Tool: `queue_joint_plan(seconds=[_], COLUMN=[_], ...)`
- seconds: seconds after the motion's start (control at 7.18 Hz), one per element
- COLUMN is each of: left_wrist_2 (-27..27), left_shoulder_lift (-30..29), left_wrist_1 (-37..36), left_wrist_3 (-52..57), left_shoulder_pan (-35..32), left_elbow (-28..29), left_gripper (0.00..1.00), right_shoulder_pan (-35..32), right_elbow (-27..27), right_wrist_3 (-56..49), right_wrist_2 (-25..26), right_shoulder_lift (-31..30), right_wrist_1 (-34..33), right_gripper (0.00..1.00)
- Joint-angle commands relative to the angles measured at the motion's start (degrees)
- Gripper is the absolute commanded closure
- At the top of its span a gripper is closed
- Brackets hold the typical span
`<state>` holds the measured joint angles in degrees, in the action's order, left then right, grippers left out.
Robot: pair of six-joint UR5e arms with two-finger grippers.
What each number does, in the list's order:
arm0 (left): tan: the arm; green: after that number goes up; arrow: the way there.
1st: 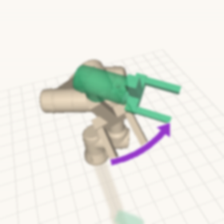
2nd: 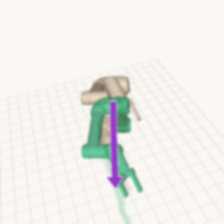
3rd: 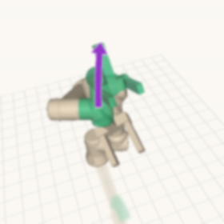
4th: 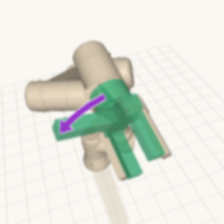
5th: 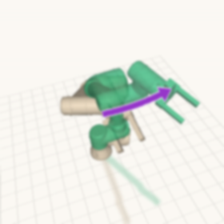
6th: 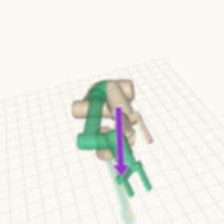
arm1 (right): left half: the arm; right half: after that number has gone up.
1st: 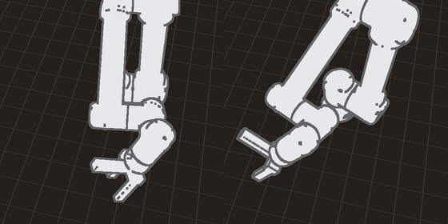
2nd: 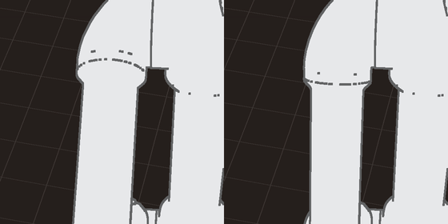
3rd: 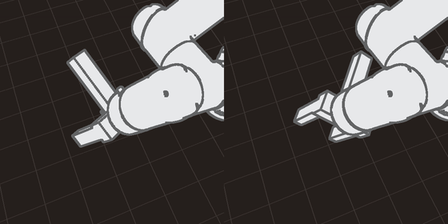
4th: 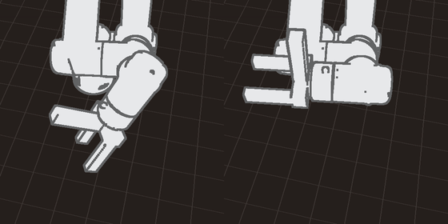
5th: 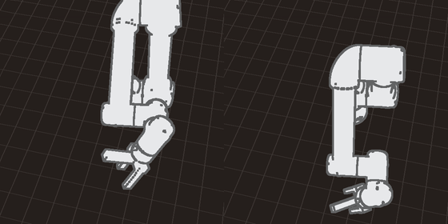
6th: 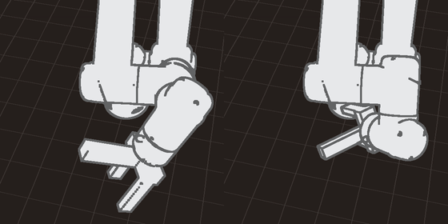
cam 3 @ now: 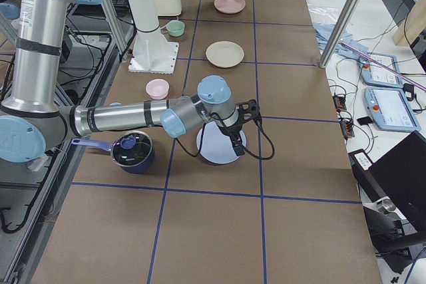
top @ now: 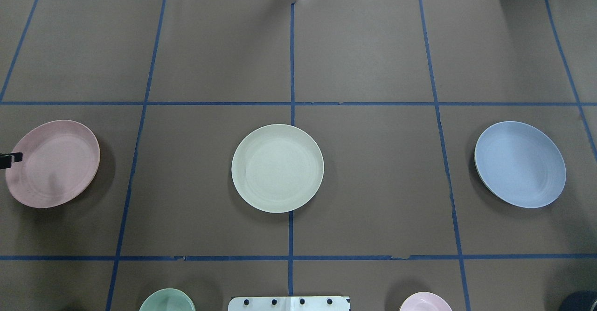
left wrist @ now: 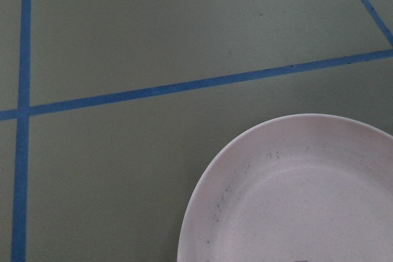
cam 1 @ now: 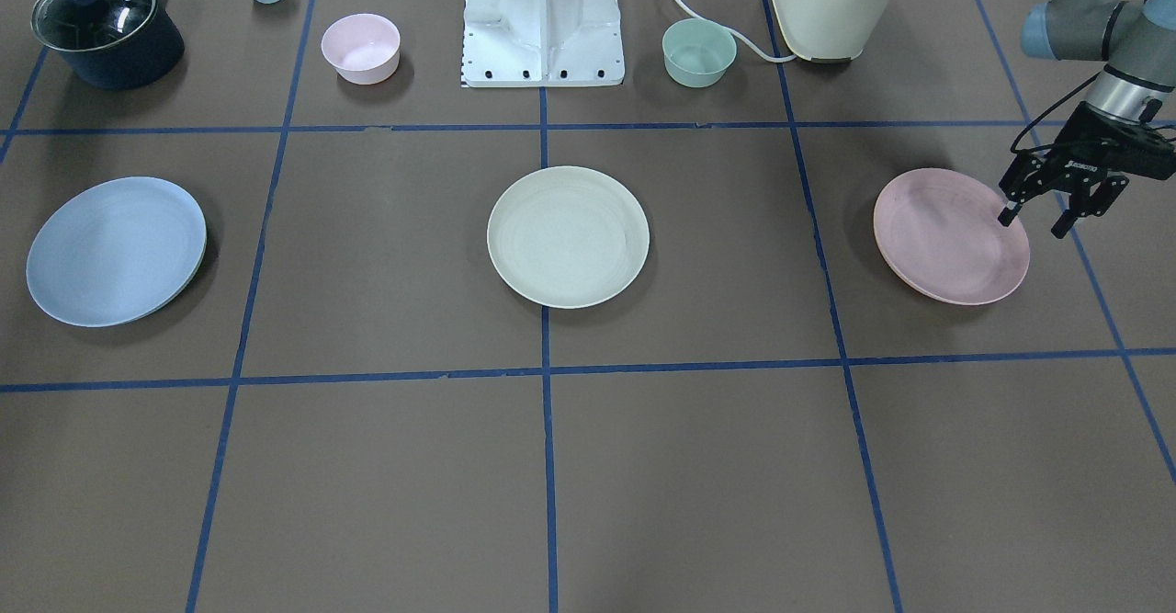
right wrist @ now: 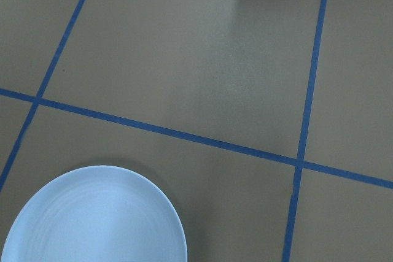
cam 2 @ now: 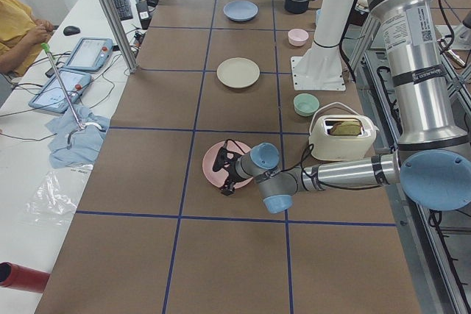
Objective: Stack three plates with pink and blue
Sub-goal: 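Grip the pink plate's rim with the left gripper and lift it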
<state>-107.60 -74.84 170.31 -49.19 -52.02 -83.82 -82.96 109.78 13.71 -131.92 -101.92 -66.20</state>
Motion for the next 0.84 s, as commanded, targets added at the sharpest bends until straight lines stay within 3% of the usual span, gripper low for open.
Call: queue_joint_plan(seconds=[0.0, 0.14, 0.42, 0.7], left_wrist_2=[1.86, 1.95, 1.96, 1.96], left_shoulder_lift=[-0.74, -0.92, -0.92, -0.92], left_wrist_1=[1.42, 1.42, 1.43, 1.51], left_wrist_3=[-0.82, -0.9, -0.73, -0.64], left_shoulder_pan=[0.87, 1.3, 1.75, 1.83], left_elbow=[2.78, 3.14, 3.23, 3.23], left_gripper=[0.27, 0.44, 0.95, 1.0], right_shoulder_pan=[0.0, 0.0, 0.0, 0.0], right_elbow=[0.0, 0.0, 0.0, 0.0], right_wrist_3=[0.0, 0.0, 0.0, 0.0], right_wrist_2=[0.0, 0.0, 0.09, 0.09], right_shoulder_lift=[-0.03, -0.03, -0.03, -0.03], right_wrist_1=[0.01, 0.01, 0.01, 0.01], right_gripper=[0.0, 0.0, 0.0, 0.0])
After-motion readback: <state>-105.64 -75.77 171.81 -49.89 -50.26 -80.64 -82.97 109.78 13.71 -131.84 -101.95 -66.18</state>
